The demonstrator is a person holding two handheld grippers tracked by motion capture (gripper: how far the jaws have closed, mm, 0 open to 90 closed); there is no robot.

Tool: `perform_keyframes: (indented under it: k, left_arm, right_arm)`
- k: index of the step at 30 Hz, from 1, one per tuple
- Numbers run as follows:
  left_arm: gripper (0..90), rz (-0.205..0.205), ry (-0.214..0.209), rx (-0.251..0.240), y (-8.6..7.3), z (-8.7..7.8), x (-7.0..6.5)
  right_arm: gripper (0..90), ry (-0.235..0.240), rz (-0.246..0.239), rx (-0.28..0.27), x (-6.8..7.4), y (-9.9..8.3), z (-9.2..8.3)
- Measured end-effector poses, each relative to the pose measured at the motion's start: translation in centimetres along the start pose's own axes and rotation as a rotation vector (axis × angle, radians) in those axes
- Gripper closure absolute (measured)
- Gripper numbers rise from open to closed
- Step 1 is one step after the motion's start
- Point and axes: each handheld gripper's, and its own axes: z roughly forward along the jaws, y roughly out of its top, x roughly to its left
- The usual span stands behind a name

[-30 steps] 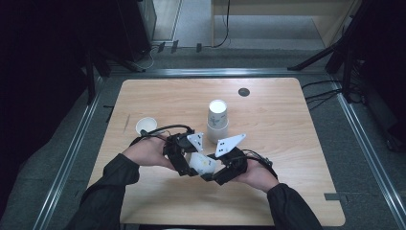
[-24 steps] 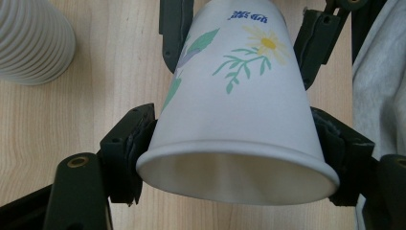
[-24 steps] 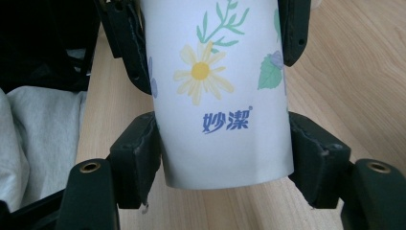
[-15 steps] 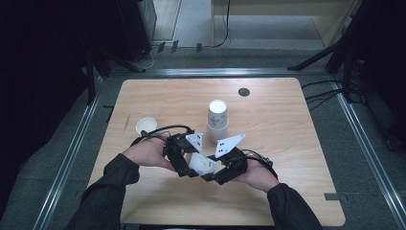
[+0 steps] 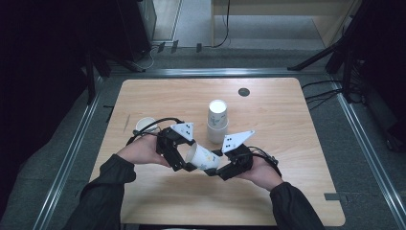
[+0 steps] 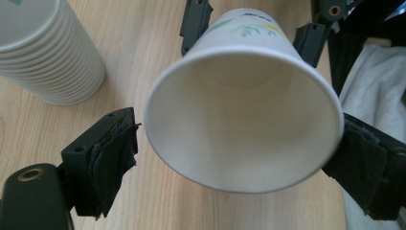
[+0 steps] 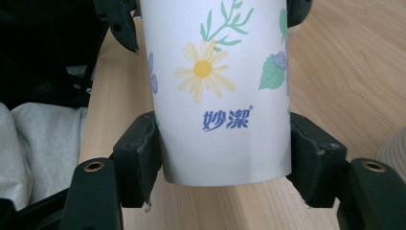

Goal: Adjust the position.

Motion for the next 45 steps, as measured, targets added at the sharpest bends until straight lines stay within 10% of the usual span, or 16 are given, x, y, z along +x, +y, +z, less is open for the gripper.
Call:
perform_keyframes:
  k: [30,45]
  left_arm:
    - [12.6,-0.175,0.013,-0.274,-2.5,-0.9,-0.2]
    - [13.5,-0.214,-0.060,-0.417,-2.2,-1.1,-0.2]
  right_arm:
    - [34.7,0.010,0.025,-0.123,-0.8,0.6,-3.0]
    - [34.8,0.051,0.025,-0.140,-0.7,1.0,-2.1]
